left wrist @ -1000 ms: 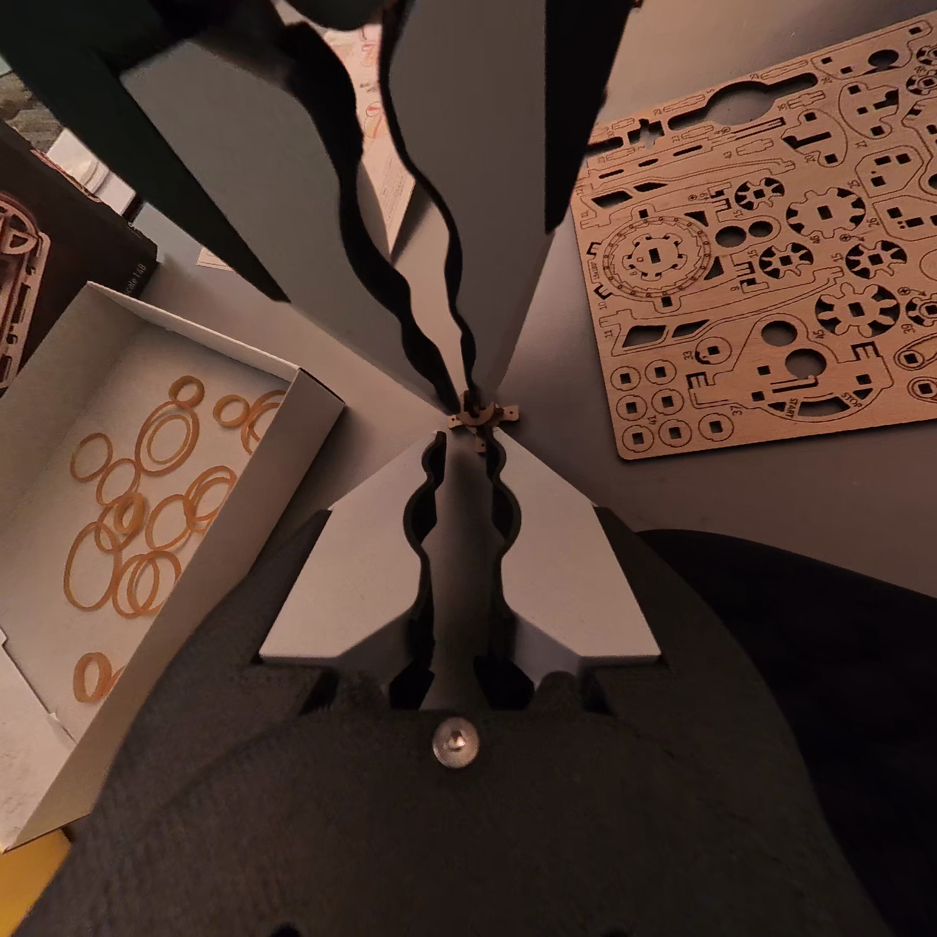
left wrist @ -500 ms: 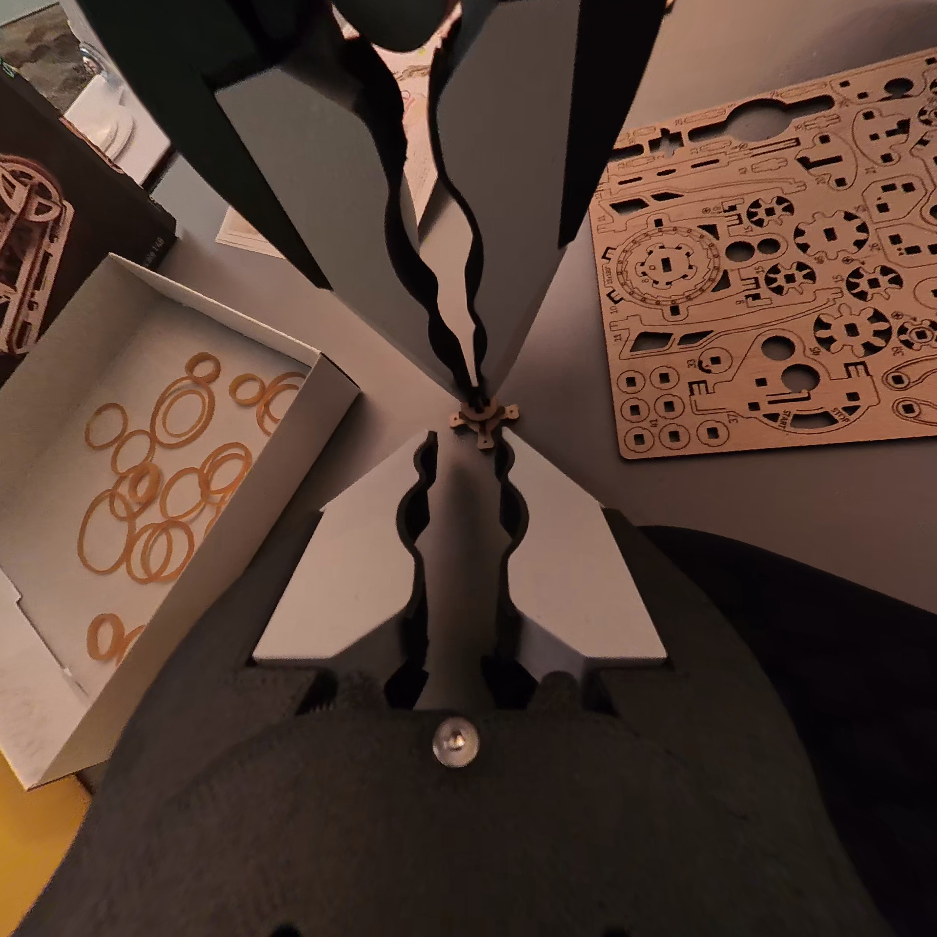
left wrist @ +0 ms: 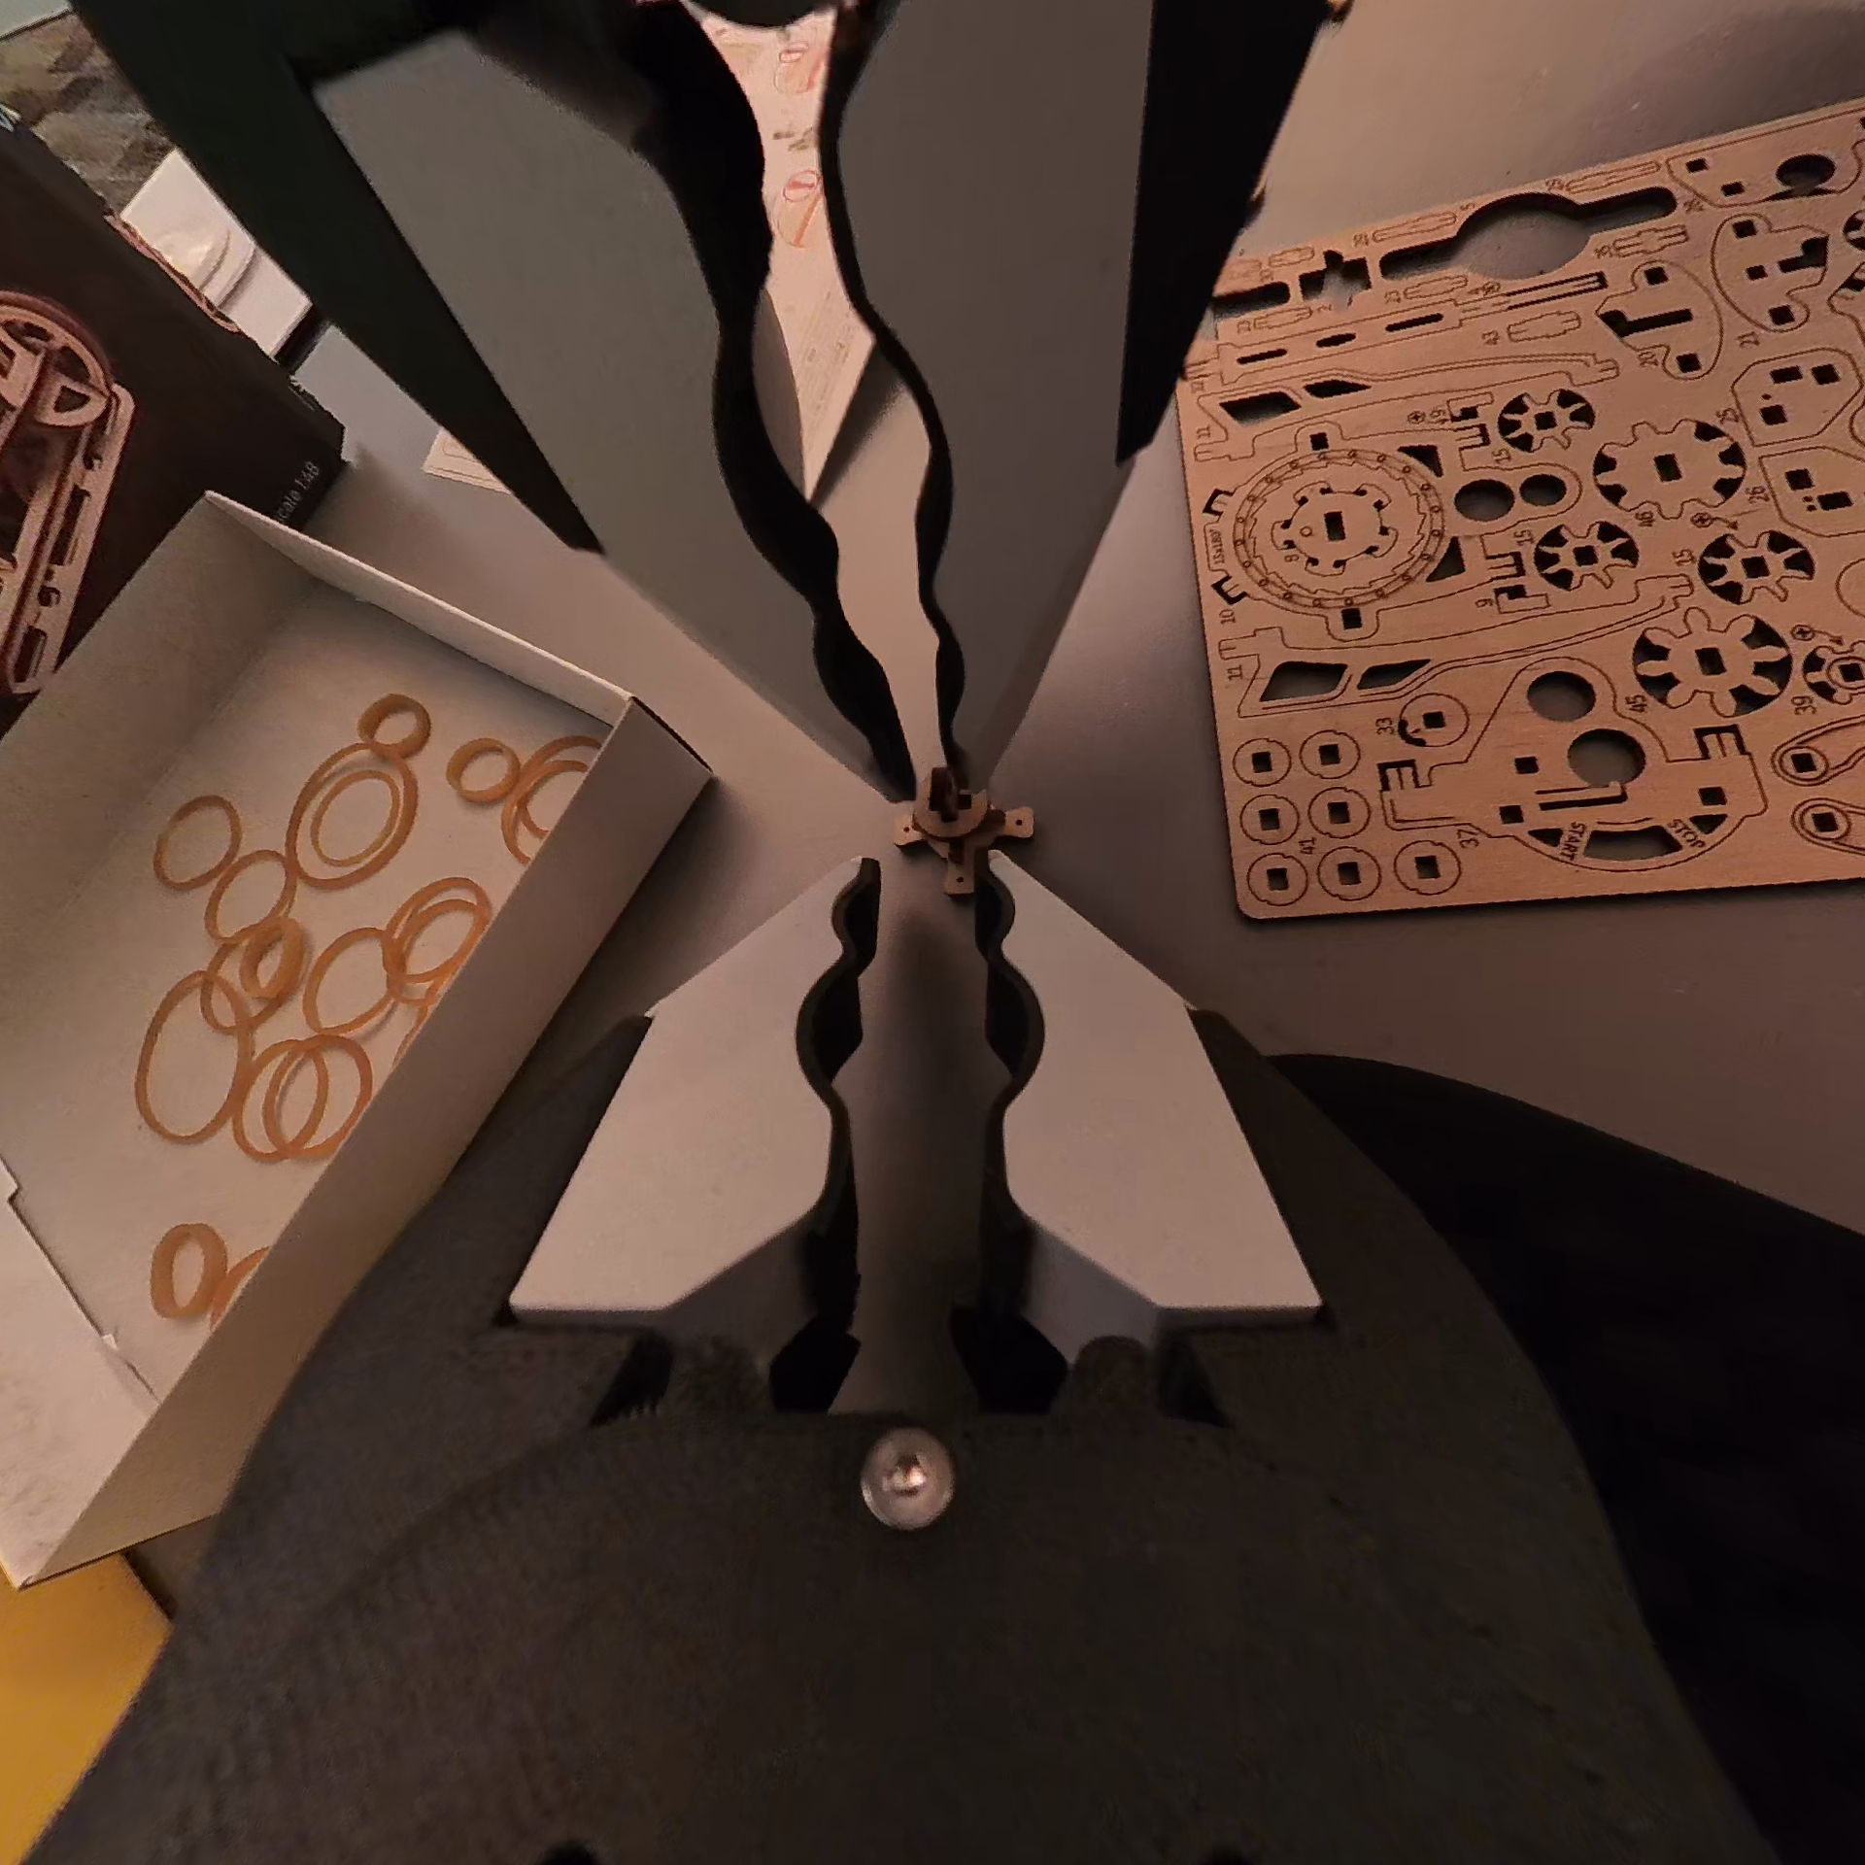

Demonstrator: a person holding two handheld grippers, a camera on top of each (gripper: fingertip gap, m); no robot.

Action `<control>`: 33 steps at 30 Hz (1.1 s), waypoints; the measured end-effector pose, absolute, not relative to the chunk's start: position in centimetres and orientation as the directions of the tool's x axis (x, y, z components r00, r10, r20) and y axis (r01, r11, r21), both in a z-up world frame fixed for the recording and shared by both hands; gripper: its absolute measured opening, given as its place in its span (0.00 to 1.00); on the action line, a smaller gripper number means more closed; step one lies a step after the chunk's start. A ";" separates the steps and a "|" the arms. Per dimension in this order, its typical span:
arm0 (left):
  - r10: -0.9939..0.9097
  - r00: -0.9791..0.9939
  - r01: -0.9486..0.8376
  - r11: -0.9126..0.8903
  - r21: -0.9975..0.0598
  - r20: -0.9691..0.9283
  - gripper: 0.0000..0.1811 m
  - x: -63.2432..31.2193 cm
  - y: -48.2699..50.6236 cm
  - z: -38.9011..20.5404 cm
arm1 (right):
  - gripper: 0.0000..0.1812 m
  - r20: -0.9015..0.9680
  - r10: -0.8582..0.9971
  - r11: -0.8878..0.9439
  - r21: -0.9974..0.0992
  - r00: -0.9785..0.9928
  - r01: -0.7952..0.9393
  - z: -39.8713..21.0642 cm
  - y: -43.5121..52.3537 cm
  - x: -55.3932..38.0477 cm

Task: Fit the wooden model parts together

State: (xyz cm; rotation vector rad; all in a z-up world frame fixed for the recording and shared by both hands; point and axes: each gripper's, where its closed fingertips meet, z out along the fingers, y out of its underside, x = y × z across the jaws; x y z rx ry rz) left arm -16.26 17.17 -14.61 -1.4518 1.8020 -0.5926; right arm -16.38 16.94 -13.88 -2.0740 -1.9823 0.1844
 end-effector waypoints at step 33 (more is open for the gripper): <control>-0.964 0.264 -0.554 -0.180 -0.813 0.033 0.18 -17.9 21.3 -12.4 | 0.05 0.054 0.992 -0.086 -0.360 0.113 0.929 -13.6 16.1 -16.7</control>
